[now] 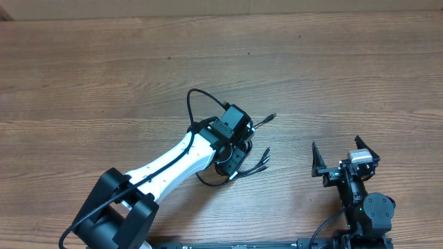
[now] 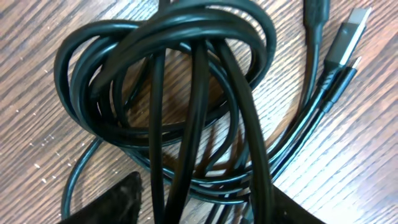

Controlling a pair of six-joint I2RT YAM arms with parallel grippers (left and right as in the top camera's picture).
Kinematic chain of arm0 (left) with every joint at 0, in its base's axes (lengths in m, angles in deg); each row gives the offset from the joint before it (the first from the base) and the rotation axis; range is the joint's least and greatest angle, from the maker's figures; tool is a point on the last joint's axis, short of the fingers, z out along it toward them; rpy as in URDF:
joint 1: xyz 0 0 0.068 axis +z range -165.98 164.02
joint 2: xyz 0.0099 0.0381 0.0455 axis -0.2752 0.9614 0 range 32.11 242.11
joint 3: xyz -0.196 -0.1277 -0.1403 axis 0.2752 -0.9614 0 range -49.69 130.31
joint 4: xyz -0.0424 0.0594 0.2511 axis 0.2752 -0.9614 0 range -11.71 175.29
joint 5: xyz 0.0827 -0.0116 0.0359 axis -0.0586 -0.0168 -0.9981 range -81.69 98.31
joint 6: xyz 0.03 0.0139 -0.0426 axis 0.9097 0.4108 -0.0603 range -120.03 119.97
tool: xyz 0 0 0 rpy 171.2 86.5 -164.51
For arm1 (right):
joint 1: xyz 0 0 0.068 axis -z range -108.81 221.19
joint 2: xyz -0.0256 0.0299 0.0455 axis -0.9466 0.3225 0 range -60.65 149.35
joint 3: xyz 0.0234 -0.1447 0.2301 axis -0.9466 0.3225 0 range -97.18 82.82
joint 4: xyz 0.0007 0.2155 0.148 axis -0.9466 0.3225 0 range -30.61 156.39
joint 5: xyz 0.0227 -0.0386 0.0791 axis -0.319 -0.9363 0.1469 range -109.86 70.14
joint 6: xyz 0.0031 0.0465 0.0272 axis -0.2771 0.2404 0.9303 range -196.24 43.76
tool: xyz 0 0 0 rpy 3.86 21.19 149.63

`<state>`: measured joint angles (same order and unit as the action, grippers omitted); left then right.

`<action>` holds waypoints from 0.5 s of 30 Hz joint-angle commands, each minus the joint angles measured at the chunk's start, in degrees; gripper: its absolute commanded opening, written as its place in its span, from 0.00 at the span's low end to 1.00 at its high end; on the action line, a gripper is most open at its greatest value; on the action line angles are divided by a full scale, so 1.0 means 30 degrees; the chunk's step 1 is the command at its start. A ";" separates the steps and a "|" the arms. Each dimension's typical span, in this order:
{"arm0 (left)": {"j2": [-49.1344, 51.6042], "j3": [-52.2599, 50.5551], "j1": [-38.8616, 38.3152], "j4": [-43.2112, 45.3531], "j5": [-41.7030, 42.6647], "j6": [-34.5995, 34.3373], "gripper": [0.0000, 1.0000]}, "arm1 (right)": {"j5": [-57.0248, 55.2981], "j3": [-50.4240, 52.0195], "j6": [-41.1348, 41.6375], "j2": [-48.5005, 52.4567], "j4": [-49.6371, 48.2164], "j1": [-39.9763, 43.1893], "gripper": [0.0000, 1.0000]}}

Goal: Untangle cables
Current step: 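Lift the gripped cable bundle upward with the left gripper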

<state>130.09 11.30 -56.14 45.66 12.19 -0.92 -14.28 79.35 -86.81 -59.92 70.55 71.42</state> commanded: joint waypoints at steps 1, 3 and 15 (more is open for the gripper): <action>0.0080 -0.0131 -0.0109 0.0095 0.0211 0.0000 0.23 | 0.0015 0.0087 -0.0073 -0.0189 -0.0109 -0.0131 1.00; 0.0080 -0.0131 -0.0109 0.0095 0.0211 0.0000 0.04 | 0.0015 0.0087 -0.0073 -0.0189 -0.0109 -0.0131 1.00; -0.0226 0.4969 -0.0080 -0.4138 0.0197 -0.0284 0.04 | 0.0015 0.0087 -0.0073 -0.0189 -0.0109 -0.0131 1.00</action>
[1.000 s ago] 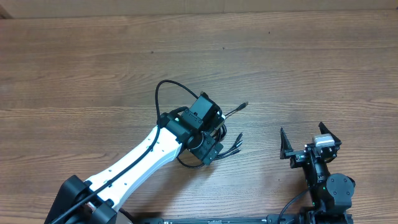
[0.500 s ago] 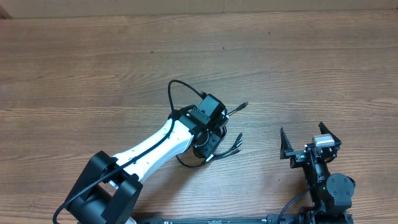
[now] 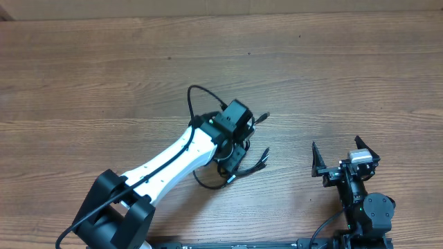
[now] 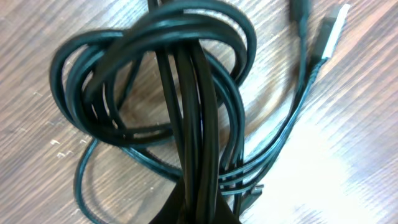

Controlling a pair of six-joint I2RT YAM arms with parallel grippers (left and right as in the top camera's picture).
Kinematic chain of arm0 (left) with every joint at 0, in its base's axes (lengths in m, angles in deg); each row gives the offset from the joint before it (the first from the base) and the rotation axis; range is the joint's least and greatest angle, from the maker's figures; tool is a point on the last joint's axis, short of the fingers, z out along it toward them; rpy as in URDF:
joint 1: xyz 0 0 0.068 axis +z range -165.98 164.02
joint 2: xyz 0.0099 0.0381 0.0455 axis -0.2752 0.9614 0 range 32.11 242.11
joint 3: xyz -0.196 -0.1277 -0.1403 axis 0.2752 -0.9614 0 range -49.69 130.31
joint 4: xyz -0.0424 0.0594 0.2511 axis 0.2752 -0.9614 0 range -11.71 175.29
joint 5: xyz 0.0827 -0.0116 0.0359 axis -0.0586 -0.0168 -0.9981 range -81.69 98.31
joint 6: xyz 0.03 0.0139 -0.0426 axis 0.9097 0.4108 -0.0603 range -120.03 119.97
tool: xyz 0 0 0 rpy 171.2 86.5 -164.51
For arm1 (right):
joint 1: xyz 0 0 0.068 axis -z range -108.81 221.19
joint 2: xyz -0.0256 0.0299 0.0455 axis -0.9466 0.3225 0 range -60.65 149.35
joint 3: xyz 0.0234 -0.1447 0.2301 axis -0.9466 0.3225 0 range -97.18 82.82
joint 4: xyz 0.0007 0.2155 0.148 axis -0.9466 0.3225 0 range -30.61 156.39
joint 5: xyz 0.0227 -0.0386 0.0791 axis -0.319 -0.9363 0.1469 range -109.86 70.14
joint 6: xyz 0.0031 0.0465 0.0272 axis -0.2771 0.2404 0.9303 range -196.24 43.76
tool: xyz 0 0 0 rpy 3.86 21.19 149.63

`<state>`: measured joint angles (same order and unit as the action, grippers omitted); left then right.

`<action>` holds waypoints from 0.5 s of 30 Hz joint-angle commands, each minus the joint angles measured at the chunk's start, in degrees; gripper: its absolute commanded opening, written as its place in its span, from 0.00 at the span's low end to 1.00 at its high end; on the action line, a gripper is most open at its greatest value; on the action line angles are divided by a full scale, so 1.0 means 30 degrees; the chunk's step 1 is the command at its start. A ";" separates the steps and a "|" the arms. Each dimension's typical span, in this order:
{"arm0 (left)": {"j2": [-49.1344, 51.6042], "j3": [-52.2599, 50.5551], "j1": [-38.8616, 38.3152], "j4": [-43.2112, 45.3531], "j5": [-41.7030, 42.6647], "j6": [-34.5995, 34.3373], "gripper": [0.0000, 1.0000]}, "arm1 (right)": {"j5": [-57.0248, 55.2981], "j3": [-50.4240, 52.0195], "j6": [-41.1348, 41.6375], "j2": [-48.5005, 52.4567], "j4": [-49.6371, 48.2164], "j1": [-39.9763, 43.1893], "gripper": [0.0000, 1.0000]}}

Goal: Untangle cables
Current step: 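Lift the gripped cable bundle upward with the left gripper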

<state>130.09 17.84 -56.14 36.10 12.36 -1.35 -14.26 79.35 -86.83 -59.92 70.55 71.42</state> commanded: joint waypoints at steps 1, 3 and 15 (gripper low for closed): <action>-0.0226 0.3657 -0.0087 -0.1464 0.0146 -0.0146 0.04 | 0.0007 0.0087 -0.0066 -0.0189 -0.0109 -0.0131 1.00; -0.0226 0.5064 -0.0087 -0.2106 0.0160 -0.0663 0.04 | 0.0007 0.0087 -0.0066 -0.0189 -0.0109 -0.0131 1.00; -0.0240 0.9122 -0.0087 -0.4736 0.0146 -0.4000 0.04 | 0.0007 0.0087 -0.0066 -0.0189 -0.0109 -0.0131 1.00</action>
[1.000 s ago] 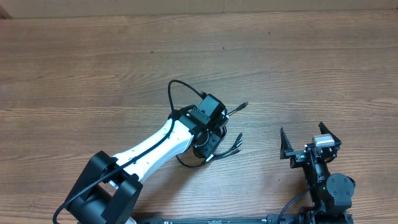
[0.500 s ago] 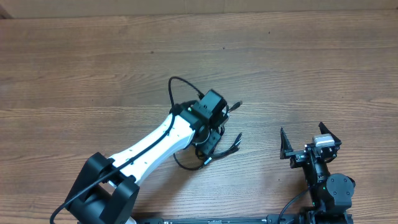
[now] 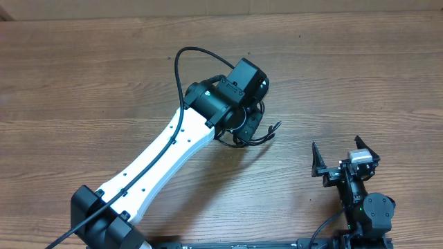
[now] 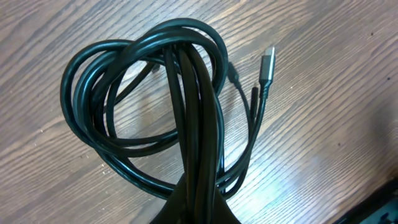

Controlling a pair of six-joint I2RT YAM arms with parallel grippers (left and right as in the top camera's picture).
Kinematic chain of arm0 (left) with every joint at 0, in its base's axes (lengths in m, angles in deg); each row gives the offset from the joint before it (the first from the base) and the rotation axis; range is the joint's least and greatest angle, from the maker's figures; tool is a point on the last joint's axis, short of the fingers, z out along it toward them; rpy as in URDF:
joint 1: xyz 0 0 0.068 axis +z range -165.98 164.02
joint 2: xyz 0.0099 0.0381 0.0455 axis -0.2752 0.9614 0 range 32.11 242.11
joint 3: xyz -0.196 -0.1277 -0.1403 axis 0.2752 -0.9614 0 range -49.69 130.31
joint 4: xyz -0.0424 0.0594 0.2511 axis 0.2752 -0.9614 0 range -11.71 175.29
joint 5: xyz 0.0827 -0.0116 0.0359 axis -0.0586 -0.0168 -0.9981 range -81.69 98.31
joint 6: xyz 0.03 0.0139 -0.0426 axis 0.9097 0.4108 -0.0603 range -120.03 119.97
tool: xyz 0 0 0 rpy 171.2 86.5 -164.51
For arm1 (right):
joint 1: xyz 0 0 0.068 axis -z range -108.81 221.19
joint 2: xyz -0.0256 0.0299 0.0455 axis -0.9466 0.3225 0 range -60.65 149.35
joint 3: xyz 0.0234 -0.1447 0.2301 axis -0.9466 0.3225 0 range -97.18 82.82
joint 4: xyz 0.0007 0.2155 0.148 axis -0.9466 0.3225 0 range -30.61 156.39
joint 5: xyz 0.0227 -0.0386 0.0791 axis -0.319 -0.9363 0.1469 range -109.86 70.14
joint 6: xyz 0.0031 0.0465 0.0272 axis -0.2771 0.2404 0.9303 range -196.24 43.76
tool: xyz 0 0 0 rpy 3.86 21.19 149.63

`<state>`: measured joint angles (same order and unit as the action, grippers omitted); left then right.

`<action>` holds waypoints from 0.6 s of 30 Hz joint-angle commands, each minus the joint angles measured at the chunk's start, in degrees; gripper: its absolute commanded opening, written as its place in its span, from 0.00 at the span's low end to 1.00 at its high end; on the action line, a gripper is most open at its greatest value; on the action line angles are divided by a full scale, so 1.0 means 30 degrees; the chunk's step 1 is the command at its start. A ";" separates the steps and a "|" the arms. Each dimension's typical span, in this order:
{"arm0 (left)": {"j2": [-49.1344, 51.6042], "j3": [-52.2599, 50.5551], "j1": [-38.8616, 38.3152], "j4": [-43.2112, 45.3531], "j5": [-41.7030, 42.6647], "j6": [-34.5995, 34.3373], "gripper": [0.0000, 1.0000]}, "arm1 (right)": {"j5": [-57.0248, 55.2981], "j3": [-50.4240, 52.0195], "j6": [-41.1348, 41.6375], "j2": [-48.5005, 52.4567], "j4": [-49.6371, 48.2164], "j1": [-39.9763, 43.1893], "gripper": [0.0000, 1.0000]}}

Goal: Untangle cables
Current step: 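Lift the gripped cable bundle upward with the left gripper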

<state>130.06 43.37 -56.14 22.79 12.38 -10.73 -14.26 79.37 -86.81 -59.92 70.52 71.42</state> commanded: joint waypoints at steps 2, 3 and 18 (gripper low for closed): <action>-0.0248 0.0612 -0.0080 -0.0634 0.0131 -0.0874 0.04 | 0.0007 0.0080 -0.0073 -0.0189 -0.0102 -0.0131 1.00; -0.0299 0.0612 -0.0058 -0.0867 0.0138 -0.0896 0.04 | 0.0007 0.0080 -0.0073 -0.0189 -0.0102 -0.0131 1.00; -0.0736 0.0619 0.0029 -0.2113 0.2506 -0.1719 0.04 | 0.2652 0.0073 0.0233 -0.0189 -0.0233 -0.0131 1.00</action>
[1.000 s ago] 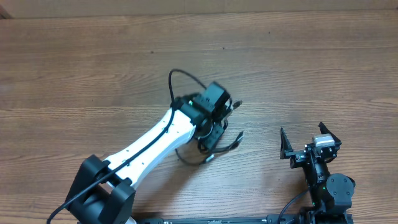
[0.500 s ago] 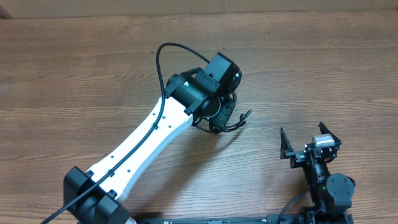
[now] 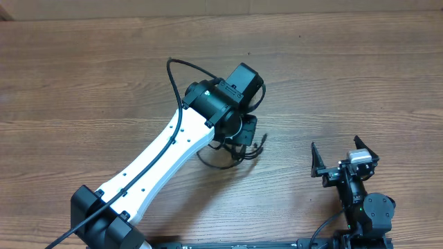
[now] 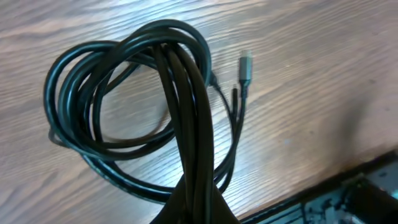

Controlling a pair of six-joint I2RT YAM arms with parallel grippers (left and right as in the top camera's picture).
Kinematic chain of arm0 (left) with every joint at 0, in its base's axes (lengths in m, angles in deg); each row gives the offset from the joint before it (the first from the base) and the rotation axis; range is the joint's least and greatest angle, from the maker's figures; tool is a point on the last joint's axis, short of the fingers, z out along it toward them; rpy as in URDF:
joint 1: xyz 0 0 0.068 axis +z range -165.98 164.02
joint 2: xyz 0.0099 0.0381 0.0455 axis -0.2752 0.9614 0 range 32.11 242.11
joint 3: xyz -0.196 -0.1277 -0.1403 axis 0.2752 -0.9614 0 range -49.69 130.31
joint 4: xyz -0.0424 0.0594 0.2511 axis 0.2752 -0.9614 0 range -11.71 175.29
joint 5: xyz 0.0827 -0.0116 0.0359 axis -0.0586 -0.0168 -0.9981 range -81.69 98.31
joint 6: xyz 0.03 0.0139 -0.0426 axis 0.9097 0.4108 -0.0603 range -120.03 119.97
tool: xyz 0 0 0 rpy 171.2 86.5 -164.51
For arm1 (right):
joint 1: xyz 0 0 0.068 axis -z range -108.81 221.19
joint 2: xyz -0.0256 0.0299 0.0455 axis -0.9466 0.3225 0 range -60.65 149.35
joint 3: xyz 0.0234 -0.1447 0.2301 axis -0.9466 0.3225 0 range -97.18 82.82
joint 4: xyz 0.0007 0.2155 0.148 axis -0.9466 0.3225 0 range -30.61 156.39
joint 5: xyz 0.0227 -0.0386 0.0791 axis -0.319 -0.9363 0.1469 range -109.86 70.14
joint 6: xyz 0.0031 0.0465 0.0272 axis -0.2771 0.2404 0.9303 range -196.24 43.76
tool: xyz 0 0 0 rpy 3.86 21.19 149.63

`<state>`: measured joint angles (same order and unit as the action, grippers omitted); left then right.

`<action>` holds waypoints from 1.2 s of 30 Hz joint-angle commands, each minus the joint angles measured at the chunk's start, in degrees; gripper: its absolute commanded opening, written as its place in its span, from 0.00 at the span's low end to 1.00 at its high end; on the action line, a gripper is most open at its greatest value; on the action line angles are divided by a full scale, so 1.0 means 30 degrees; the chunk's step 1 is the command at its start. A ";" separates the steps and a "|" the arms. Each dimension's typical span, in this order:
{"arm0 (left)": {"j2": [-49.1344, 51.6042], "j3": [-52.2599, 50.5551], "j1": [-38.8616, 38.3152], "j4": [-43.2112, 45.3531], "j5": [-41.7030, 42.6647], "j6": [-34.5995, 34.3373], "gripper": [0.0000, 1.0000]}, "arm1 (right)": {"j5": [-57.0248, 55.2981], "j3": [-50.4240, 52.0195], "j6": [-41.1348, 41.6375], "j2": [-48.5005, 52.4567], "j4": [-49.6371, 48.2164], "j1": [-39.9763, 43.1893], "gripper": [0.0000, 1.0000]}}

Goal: Untangle cables
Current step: 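Lift the gripped cable bundle upward with the left gripper, then move the right gripper toward the hanging cable ends below the left gripper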

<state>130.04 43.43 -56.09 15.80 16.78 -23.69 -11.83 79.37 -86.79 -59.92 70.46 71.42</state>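
A bundle of black cables point(image 4: 134, 99) hangs in tangled loops, with a silver-tipped plug point(image 4: 245, 66) sticking out to its right. My left gripper point(image 4: 196, 210) is shut on several strands that run up through the middle of the coils. In the overhead view the left gripper point(image 3: 240, 128) sits mid-table, and the cable loops point(image 3: 223, 158) hang below it, nearer the front edge. Open and holding nothing, my right gripper point(image 3: 342, 159) rests at the lower right, well apart from the cables.
The wooden table point(image 3: 104, 83) stretches bare to the left and back. Its front edge point(image 4: 348, 171) shows at the lower right of the left wrist view. The left arm's own black cable point(image 3: 181, 72) arcs over the wrist.
The left gripper has shifted slightly toward the front of the table, still holding the strands. The loops now hang on its near side, and the table's front edge has come into the wrist view.
My left gripper was low over the bundle lying on the table, fingers apart around several strands. Then it was shut on them. Then it held the bundle lifted farther back on the table, and now slightly nearer the front. The right arm stayed still.
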 commanded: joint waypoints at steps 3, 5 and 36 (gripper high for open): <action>-0.0729 0.0597 0.0022 0.0248 0.1013 0.5311 0.04 | 0.3767 0.0022 0.2703 -0.0189 -0.0219 -0.0131 1.00; -0.0729 0.0597 -0.0015 0.0248 0.1049 0.7104 0.04 | 0.4699 0.0015 0.5056 -0.0189 -0.0219 -0.0131 1.00; -0.0736 0.1800 0.0029 0.3402 0.1727 1.1555 0.04 | 1.2779 -0.9581 0.3752 0.9114 0.8553 -0.0131 1.00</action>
<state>129.84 46.84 -56.09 25.42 20.38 13.44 18.07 52.45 -64.45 -35.18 96.05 71.42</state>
